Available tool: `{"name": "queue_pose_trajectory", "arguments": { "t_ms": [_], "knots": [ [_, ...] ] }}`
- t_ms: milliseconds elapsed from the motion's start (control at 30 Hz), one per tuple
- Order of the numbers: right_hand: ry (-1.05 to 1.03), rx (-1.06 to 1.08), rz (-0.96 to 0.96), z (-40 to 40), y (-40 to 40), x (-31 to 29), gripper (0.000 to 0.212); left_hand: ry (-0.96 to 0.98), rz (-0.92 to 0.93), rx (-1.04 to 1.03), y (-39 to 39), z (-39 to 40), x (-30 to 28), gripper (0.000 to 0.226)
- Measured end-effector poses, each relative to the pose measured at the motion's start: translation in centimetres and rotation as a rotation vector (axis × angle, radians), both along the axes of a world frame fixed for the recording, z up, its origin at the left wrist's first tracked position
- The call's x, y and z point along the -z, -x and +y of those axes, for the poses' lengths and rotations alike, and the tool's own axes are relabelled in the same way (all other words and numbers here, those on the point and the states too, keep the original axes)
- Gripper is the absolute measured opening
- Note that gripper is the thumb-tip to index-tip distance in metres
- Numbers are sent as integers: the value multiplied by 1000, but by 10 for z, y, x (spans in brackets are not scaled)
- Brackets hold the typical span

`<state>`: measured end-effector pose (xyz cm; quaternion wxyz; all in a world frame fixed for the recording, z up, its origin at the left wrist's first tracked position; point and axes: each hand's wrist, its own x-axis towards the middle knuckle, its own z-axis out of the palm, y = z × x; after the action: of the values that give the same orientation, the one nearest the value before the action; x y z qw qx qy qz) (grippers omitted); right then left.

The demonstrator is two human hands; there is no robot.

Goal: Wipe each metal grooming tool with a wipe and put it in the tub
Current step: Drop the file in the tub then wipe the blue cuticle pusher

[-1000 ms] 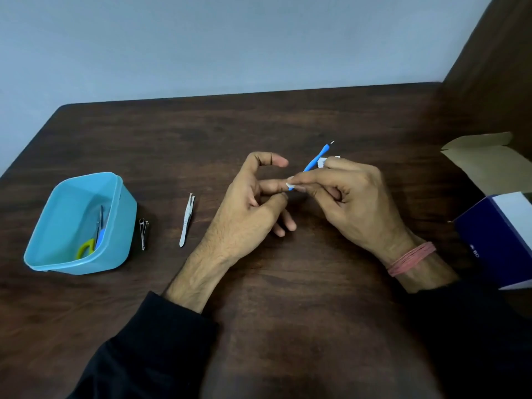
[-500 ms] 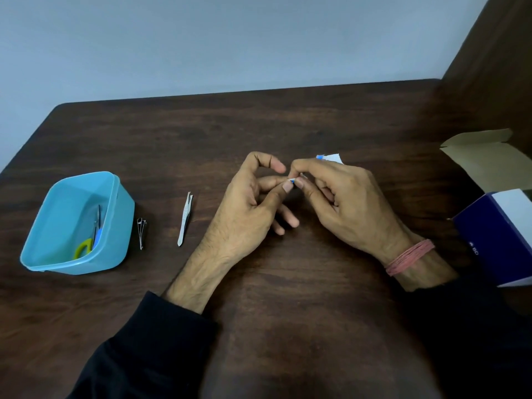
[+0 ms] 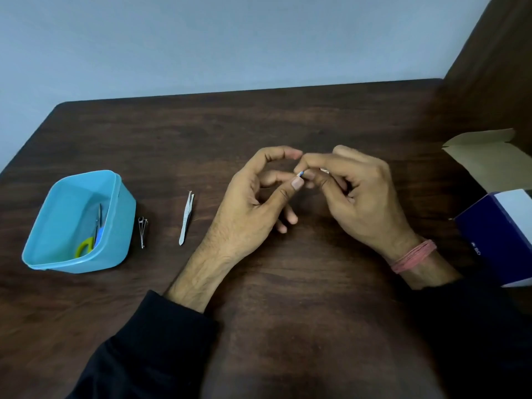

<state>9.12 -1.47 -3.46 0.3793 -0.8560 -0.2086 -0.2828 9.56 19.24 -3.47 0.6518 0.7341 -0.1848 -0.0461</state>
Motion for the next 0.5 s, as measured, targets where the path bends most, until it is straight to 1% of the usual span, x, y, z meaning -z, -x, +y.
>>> {"name": "queue_pose_trajectory", "arguments": {
  "t_ms": [33, 100, 200, 233, 333, 400, 500],
  "knots": [
    [-68, -4, 37, -1, -1, 0, 12, -28, -17, -18, 0, 0, 1, 36],
    [-269, -41, 188, -4, -6, 0, 10, -102, -69, -81, -1, 0, 4, 36],
    [-659, -192, 450, -5, -9, -1, 11, -231, -174, -182, -1, -1, 7, 33],
    [-748, -236, 508, -4, -9, -1, 10, -244, -195, -193, 0, -1, 7, 35],
    [-944, -343, 625, -4, -10, -3, 17, -239, -210, -175, 1, -2, 6, 37],
    [-1041, -400, 675, -7, -11, -4, 16, -241, -203, -164, 0, -3, 6, 36],
    [-1141, -408, 734, -9, -12, -6, 17, -254, -163, -148, -1, -3, 8, 27]
  ]
}}
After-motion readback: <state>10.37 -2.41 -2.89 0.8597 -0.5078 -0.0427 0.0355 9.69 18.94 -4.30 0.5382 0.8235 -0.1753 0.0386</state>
